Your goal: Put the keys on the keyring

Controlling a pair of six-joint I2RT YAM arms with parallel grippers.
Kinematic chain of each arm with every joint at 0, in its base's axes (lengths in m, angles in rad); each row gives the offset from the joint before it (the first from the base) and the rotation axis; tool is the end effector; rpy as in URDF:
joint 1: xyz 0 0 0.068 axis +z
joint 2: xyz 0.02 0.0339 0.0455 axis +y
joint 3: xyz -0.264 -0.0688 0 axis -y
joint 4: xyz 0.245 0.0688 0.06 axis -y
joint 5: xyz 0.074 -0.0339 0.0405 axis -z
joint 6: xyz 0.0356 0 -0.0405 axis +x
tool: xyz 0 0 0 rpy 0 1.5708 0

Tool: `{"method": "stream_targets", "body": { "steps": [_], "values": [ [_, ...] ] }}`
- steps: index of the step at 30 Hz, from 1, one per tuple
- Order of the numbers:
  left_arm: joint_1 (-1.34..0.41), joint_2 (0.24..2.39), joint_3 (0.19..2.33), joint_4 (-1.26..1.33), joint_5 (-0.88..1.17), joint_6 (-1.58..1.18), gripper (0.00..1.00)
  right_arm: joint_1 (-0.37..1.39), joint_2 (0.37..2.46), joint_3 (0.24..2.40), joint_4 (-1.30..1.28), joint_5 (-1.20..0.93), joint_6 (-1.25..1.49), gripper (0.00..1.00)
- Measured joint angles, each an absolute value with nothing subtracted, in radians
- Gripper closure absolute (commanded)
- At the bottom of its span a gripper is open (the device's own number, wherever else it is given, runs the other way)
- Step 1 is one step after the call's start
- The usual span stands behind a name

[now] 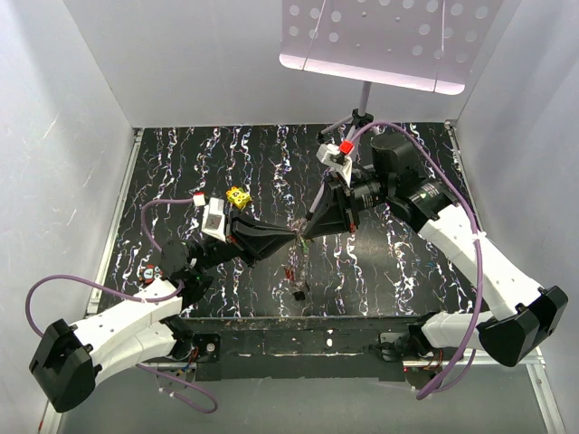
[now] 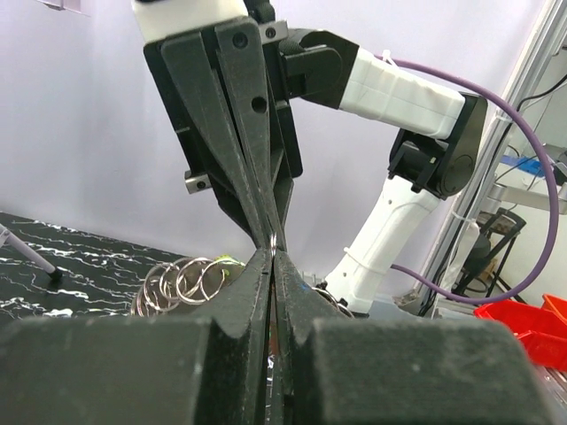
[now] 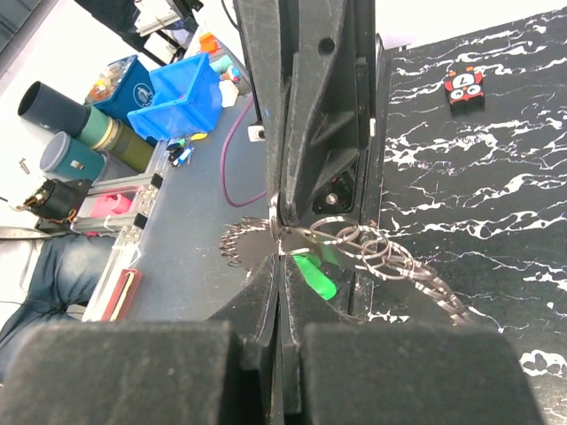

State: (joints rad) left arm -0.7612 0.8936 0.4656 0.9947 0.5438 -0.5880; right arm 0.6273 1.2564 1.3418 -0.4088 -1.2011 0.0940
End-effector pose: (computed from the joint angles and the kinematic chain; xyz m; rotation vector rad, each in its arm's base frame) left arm 0.1252 -0.1447 0.3282 0.6423 1.0324 -1.4695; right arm 0.1908 0.1793 0.4176 -1.3208 1.4922 1.5994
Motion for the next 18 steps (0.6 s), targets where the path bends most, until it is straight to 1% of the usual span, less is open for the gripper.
{"method": "stream_targets", "body": {
  "steps": [10, 13, 15, 18],
  "values": [
    [-0.761, 0.888, 0.464, 1.012, 0.514, -0.596, 1.00, 0.650, 1.261, 1.271, -0.356, -1.169, 0.171, 0.99],
    [-0.761, 0.885, 0.464, 1.015, 0.509, -0.593, 1.00, 0.647, 1.262, 1.271, -0.354, -1.160, 0.183, 0.66],
    [-0.761, 0.873, 0.464, 0.992, 0.510, -0.581, 1.00, 0.632, 1.262, 1.272, -0.355, -1.165, 0.185, 0.54],
    [-0.760, 0.831, 0.464, 0.912, 0.512, -0.538, 1.00, 0.584, 1.256, 1.278, -0.383, -1.179, 0.138, 0.45]
  ]
}}
